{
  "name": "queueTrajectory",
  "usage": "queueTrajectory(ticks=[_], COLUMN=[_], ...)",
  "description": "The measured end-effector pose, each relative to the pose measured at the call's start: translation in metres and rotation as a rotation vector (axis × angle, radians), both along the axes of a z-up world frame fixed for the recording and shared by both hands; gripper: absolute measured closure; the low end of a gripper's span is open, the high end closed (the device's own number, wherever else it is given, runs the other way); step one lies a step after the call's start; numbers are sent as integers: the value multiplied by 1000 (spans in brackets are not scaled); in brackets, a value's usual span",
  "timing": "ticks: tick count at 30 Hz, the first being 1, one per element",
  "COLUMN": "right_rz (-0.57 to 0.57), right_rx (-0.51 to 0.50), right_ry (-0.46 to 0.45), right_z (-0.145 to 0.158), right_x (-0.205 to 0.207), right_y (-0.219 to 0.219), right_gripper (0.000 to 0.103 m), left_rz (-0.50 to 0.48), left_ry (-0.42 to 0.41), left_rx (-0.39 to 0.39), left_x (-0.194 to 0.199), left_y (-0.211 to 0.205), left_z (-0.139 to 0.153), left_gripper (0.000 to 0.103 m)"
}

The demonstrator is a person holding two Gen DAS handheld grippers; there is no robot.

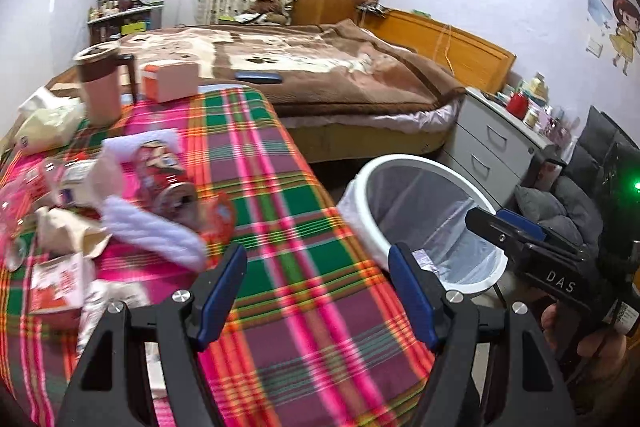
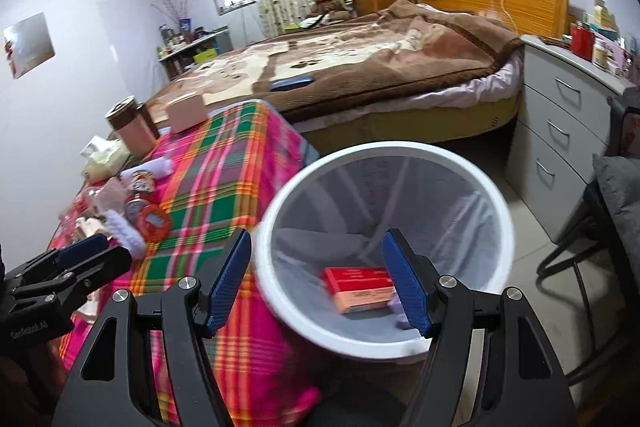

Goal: Collect trash
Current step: 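Grasp the patterned paper cup with the right tool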

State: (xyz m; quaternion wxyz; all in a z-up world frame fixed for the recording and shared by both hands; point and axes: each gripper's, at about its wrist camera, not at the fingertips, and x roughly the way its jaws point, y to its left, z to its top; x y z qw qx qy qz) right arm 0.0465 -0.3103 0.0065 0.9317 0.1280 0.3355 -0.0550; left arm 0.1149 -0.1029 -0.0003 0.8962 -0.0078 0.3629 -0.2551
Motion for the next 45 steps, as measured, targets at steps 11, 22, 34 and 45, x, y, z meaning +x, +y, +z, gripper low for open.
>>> queueTrajectory(ticks=[11, 22, 34, 45], right_rz=[131, 295, 403, 479], right_rx=[26, 50, 72, 75], right_ry=[-10, 56, 118, 161], right_z=[-2, -23, -40, -52], right_x=[2, 21, 41, 50], right_y=[55, 127, 178, 204], right_gripper=[33, 33, 34, 63], left_rz=[131, 256, 296, 224], left_ry=[-34, -32, 5, 45], left_rx=[14, 75, 62, 76], left_x=[-11, -9, 7, 25], left_y=[80, 161, 207, 212], left_z=[-5, -17, -32, -43], left_gripper=[28, 26, 25, 24])
